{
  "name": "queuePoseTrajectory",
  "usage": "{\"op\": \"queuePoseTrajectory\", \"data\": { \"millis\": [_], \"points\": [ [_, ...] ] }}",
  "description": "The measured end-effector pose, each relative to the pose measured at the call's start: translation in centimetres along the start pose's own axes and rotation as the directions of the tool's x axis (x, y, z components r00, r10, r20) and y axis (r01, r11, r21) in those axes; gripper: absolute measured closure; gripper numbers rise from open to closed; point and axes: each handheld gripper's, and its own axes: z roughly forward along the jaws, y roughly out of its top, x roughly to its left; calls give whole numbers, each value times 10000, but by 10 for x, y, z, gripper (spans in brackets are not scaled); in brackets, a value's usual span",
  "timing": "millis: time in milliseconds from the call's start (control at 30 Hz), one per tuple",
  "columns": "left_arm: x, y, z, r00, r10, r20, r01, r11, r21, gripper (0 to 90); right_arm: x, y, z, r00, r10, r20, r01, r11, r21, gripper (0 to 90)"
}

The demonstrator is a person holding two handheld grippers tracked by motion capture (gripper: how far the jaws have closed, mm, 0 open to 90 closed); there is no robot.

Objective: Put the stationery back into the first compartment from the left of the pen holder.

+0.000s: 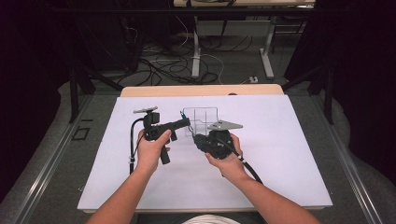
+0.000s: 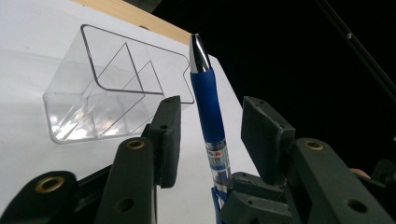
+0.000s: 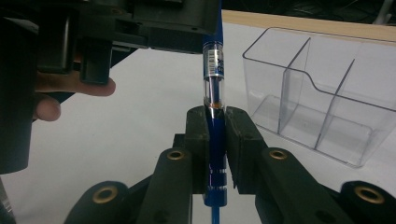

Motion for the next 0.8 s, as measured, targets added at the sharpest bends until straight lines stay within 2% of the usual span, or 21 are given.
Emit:
{"op": "queuePoseTrajectory", "data": {
  "millis": [67, 100, 167, 367, 400, 433, 500, 533, 567, 667, 800],
  "points": [
    [0, -1, 1, 9999, -117, -3, 117, 9999, 28, 608, 1, 0, 0, 10000, -15, -28, 15, 10000, -2, 799],
    [0, -1, 2, 10000, -47, -31, 47, 10000, 57, 616, 1, 0, 0, 10000, 28, -20, -28, 10000, 35, 799],
    [-2, -2, 2, 9994, -350, 41, 349, 9992, 169, 629, 2, 0, 0, 10000, 57, -39, -57, 10000, 56, 799],
    [-2, -3, 4, 9987, -518, -14, 518, 9986, 142, 671, 3, -1, 0, 10000, -30, -38, 30, 9998, 209, 799],
    [-2, -3, 4, 9984, -559, -29, 560, 9983, 141, 681, 3, -1, 1, 10000, -12, -74, 12, 10000, 23, 799],
    [-2, -3, 4, 9987, -496, -79, 497, 9986, 161, 692, 3, -1, 1, 10000, -3, -78, 3, 10000, 36, 799],
    [-2, -3, 4, 9978, -647, -105, 649, 9978, 139, 709, 3, -1, 1, 10000, -9, -84, 9, 10000, 45, 799],
    [-1, -3, 4, 9983, -568, -138, 570, 9982, 167, 719, 3, -2, 1, 10000, 8, -80, -7, 10000, 59, 799],
    [-2, -3, 4, 9972, -736, -140, 738, 9971, 159, 729, 3, -2, 1, 10000, 2, -79, -1, 10000, 65, 799],
    [-1, -3, 3, 9967, -779, -214, 783, 9968, 173, 761, 3, -2, 2, 9999, -74, -69, 75, 9999, 106, 799],
    [1, -3, 3, 9936, -1128, -107, 1131, 9931, 298, 773, 3, -2, 2, 9999, -80, -68, 81, 9999, 112, 799]
  ]
}}
